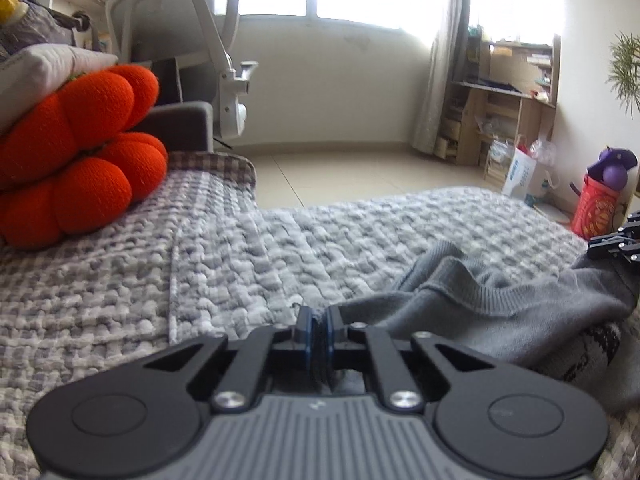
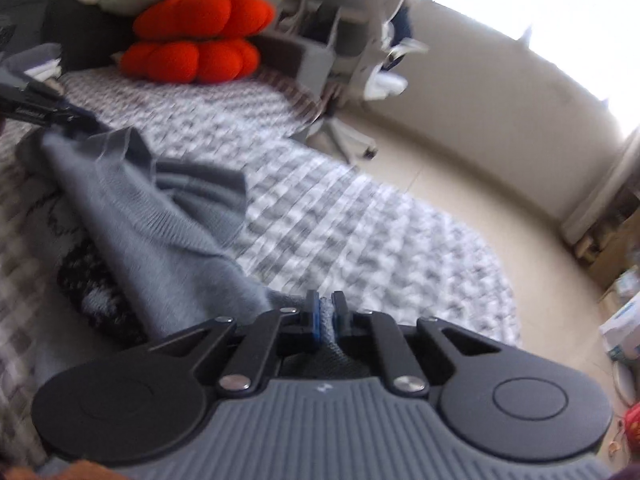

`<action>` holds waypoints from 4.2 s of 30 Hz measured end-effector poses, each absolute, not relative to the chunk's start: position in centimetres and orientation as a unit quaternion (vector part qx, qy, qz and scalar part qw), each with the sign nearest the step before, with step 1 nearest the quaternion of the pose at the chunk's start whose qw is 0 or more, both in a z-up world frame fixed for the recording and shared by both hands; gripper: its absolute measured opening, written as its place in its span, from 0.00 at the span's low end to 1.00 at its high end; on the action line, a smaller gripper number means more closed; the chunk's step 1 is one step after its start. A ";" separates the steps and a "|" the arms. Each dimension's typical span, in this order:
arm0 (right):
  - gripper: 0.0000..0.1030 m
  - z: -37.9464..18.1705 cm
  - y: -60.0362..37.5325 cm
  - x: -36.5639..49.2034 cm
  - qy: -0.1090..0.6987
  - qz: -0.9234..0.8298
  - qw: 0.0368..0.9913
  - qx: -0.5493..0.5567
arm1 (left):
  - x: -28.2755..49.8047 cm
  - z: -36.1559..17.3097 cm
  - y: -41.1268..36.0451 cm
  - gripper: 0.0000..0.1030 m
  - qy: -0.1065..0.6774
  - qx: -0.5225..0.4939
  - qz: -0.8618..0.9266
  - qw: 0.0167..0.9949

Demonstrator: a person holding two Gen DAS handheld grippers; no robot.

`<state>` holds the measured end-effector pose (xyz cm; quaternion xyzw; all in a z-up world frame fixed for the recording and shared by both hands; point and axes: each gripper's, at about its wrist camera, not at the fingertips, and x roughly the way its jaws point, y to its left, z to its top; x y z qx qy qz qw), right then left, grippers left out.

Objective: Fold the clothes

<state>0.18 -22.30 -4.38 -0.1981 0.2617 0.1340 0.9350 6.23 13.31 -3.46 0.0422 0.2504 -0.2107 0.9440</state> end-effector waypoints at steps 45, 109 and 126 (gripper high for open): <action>0.08 -8.3 -19.7 20.4 0.198 -0.023 0.953 -0.227 | 25.6 -6.7 8.7 0.04 0.253 -0.003 0.005 0.967; 0.38 -0.7 -22.2 0.4 0.305 0.012 0.952 0.037 | 2.2 -3.3 7.6 0.45 0.381 -0.125 -0.041 0.915; 0.44 -4.0 -25.4 -4.2 0.379 0.160 0.901 0.137 | 1.2 -5.4 7.9 0.47 0.429 -0.055 -0.217 0.875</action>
